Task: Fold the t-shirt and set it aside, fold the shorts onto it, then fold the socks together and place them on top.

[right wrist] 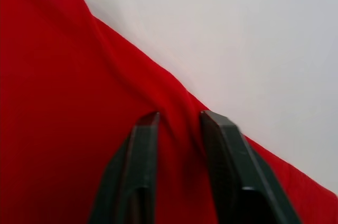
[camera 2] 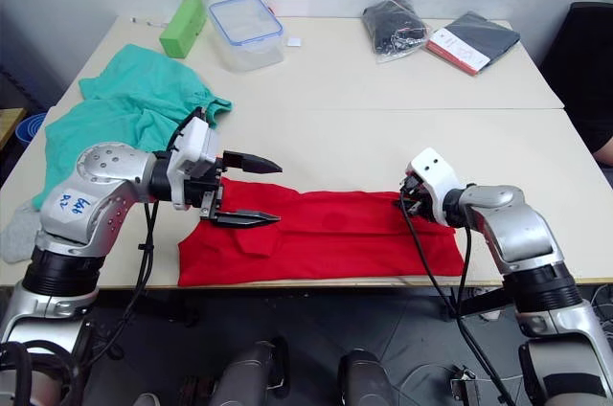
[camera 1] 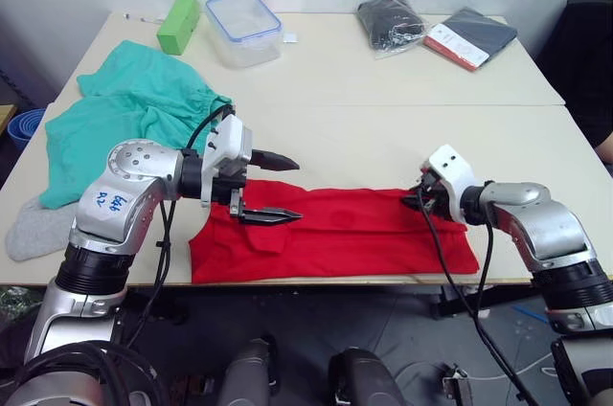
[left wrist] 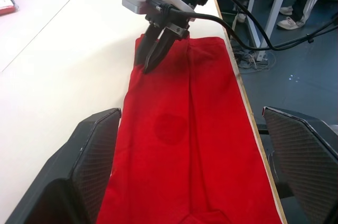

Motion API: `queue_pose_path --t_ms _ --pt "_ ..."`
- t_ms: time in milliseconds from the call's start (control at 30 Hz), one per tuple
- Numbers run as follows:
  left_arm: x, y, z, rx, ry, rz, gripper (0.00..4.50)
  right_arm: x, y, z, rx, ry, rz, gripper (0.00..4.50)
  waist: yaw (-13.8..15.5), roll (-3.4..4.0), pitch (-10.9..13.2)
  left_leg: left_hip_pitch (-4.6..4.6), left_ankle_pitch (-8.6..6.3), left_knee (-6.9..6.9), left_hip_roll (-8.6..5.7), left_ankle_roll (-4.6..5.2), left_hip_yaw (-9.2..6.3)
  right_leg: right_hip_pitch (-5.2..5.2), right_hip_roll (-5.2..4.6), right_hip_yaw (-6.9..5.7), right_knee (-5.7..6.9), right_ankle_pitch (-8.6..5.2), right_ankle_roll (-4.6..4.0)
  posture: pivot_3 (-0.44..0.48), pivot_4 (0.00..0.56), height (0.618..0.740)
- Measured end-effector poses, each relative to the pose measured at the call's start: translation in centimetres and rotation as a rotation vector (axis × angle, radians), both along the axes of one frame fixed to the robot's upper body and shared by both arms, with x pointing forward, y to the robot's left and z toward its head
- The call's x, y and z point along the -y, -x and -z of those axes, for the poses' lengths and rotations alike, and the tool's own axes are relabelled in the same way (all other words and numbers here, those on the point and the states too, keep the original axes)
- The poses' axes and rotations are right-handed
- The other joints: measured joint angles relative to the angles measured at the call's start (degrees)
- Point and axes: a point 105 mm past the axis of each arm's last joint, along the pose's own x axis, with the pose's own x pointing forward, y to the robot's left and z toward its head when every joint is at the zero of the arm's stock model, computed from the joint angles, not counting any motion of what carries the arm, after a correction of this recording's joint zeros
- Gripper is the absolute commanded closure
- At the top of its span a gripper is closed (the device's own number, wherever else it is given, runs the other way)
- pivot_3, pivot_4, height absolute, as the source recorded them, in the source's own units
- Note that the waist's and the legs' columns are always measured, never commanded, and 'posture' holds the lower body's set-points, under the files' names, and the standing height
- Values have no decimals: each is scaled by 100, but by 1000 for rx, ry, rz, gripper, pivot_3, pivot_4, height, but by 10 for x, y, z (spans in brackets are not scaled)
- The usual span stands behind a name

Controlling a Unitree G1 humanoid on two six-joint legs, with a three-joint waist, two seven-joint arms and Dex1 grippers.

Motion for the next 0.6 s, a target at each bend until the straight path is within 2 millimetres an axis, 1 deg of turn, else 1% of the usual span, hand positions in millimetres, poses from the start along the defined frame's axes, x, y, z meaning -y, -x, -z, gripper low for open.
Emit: queue_pose_path --t_ms 33,133,233,367,400,500,600 --pt "0 0 0 2 0 0 0 -1 0 0 -5 1 -5 4467 0 0 0 0 0 0 0 0 0 0 0 0 0 0 0 0 150 740" --pt "0 0 0 12 1 -3 0 -3 -5 -3 -17 15 -21 4467 -8 0 0 0 0 0 0 0 1 -1 0 0 0 0 0 0 150 740" --pt "-1 -1 0 27 1 -11 0 -10 -30 -16 26 78 -19 4467 -50 7 4 0 0 0 1 -1 10 -12 0 5 10 0 -1 0 150 740" --pt "-1 -3 1 35 2 -28 0 -38 -68 -38 143 144 -65 4467 -81 19 14 -7 2 -11 0 -4 18 -26 0 10 11 0 -1 0 150 740" --pt "-1 -3 2 37 4 -29 0 -44 -74 -42 167 152 -74 4467 -77 19 15 -10 2 -15 -1 -4 17 -29 0 10 9 0 -1 0 150 740" --pt "-3 -6 4 42 5 -52 0 -55 -98 -46 227 190 -38 4467 -91 20 18 -14 2 -18 -2 -4 19 -30 -1 10 2 0 0 0 150 740" --pt "-5 -11 5 47 4 -89 0 -56 -107 -41 263 238 -20 4467 -54 20 19 -16 2 -15 -4 -3 17 -29 -4 9 2 0 0 0 150 740"
